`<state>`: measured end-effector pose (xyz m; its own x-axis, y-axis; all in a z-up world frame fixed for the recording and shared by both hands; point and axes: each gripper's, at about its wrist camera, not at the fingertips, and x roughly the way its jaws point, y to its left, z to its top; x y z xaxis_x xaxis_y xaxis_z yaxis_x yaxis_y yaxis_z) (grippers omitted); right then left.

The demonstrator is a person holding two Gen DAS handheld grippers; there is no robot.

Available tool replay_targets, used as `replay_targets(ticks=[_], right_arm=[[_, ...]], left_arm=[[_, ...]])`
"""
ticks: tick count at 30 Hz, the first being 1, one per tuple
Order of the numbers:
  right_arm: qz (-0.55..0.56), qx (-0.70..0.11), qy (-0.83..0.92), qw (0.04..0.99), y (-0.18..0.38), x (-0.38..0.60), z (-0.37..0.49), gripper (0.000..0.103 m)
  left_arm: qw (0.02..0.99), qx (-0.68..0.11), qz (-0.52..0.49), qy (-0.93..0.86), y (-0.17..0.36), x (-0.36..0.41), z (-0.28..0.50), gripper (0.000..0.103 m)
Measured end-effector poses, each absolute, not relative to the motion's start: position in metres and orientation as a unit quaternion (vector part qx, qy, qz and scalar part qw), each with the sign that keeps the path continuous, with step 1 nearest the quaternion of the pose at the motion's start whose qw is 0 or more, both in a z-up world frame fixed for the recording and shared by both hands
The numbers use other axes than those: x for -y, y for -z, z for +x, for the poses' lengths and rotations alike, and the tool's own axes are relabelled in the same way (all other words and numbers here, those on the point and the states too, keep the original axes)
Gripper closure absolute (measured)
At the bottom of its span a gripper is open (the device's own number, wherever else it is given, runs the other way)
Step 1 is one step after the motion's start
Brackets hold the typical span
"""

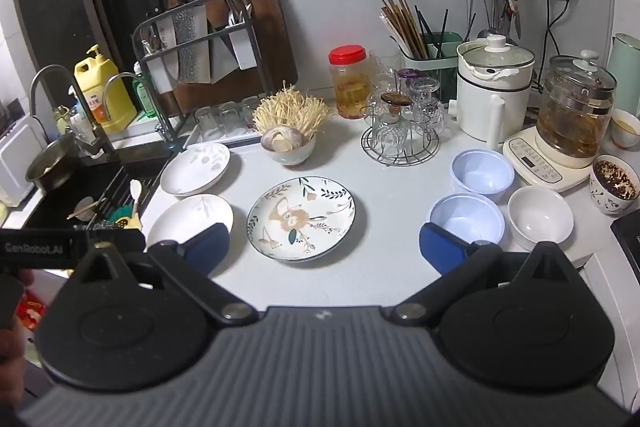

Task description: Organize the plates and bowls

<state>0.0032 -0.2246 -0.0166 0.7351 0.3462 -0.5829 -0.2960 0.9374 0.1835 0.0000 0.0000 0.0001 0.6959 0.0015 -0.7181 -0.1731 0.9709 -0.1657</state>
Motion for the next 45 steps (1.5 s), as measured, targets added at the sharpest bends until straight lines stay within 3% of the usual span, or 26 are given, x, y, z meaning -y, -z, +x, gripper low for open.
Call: replay_targets(ticks=[45], right_arm=[[0.042,-0.314,-0.167,0.934,0.0160,0.2240,0.0099,0.000]], left_arm=[[0.918,-0.379,-0.106,-0.042,-0.0061,-0.0056,0.0078,0.002]])
